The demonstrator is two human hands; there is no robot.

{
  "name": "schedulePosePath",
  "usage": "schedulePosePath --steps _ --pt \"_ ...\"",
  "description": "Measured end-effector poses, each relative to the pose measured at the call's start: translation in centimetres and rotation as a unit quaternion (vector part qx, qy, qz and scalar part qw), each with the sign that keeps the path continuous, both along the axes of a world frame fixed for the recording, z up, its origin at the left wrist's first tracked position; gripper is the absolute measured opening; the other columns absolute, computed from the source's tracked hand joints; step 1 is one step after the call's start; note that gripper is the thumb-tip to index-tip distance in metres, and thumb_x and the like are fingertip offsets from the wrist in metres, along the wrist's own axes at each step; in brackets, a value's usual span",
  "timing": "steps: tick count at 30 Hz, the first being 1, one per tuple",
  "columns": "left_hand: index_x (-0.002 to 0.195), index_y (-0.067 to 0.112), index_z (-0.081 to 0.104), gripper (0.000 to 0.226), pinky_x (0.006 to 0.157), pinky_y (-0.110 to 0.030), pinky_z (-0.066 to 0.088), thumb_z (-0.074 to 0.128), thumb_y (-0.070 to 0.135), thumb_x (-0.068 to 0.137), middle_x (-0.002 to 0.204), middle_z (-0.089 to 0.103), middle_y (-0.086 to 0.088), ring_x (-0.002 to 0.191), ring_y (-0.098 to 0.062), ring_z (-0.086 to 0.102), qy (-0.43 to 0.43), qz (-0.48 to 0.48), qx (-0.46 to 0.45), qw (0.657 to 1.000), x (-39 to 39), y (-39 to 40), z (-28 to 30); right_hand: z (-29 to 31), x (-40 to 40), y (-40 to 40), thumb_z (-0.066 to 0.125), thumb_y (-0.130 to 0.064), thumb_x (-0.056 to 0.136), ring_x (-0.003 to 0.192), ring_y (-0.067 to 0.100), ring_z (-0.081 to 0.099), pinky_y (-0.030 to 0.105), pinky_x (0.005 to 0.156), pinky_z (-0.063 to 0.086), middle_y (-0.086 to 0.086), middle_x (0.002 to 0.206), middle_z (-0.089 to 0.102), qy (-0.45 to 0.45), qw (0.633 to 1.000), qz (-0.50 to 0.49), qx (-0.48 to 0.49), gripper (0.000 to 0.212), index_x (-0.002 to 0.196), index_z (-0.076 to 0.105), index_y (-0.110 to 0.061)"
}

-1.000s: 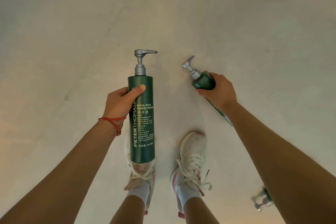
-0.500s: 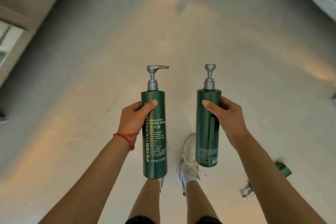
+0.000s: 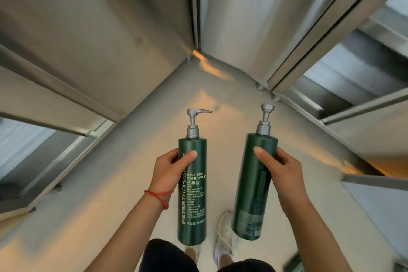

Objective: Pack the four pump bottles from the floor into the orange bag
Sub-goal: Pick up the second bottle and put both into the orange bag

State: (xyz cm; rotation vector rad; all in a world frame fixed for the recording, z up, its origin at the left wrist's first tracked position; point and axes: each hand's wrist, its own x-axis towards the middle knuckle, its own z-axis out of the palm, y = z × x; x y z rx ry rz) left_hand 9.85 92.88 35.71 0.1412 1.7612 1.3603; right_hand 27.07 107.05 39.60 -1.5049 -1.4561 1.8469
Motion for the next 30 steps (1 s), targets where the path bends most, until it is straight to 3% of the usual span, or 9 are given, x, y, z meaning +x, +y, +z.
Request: schedulePosePath --steps 4,8,14,17,22,30 --pt "0.078 0.019 0.070 0.004 0.051 -0.014 0.049 0.067 0.017 0.075 0.062 0.072 0.007 0.060 -0.006 0.065 0.026 -0.004 0.029 0.999 -0.7 -1.1 6.0 6.3 -0.6 -0.4 0.072 -0.027 0.072 0.067 0.005 0.067 0.011 0.050 0.048 -0.010 0.075 0.073 0.023 0.999 0.002 0.039 0.008 0.080 0.069 -0.028" --pt "0.070 0.020 0.069 0.006 0.047 -0.014 0.047 0.068 0.020 0.075 0.056 0.070 0.008 0.054 -0.005 0.063 0.053 0.032 0.035 0.997 -1.8 -2.2 11.5 11.7 -1.2 -1.0 0.072 -0.027 0.072 0.066 0.006 0.067 0.012 0.049 0.048 -0.008 0.074 0.073 0.046 0.997 -0.002 0.064 0.007 0.078 0.070 -0.028" --pt "0.069 0.021 0.069 0.006 0.049 -0.014 0.048 0.071 0.025 0.072 0.056 0.069 0.011 0.054 -0.004 0.062 0.103 0.067 0.074 0.990 -3.7 -2.1 19.3 18.3 -3.2 -1.5 0.072 -0.031 0.073 0.069 0.005 0.068 0.012 0.051 0.049 -0.008 0.078 0.072 0.083 0.991 0.045 0.100 0.018 0.089 0.068 -0.027" --pt "0.073 0.019 0.067 0.004 0.047 -0.013 0.046 0.068 0.021 0.077 0.053 0.068 0.011 0.052 -0.002 0.061 0.134 0.087 0.090 0.983 -3.7 -2.5 22.4 20.9 -4.3 -1.4 0.073 -0.031 0.072 0.067 0.003 0.067 0.010 0.048 0.047 -0.011 0.074 0.072 0.107 0.985 0.077 0.115 0.015 0.085 0.066 -0.029" --pt "0.071 0.021 0.065 0.007 0.048 -0.010 0.047 0.068 0.018 0.077 0.061 0.066 0.007 0.050 0.002 0.060 0.186 0.161 0.090 0.965 -2.0 -4.5 26.1 24.2 -6.0 -1.3 0.074 -0.029 0.071 0.065 0.003 0.066 0.011 0.048 0.047 -0.013 0.071 0.071 0.145 0.969 0.154 0.126 0.011 0.080 0.067 -0.029" --pt "0.072 0.018 0.066 0.007 0.049 -0.013 0.047 0.072 0.021 0.073 0.057 0.066 0.008 0.051 -0.002 0.060 0.213 0.317 0.082 0.920 1.9 -11.4 29.2 27.6 -9.5 -4.7 0.077 -0.024 0.070 0.061 0.004 0.066 0.015 0.051 0.049 -0.010 0.066 0.072 0.197 0.927 0.298 0.115 0.010 0.078 0.070 -0.023"
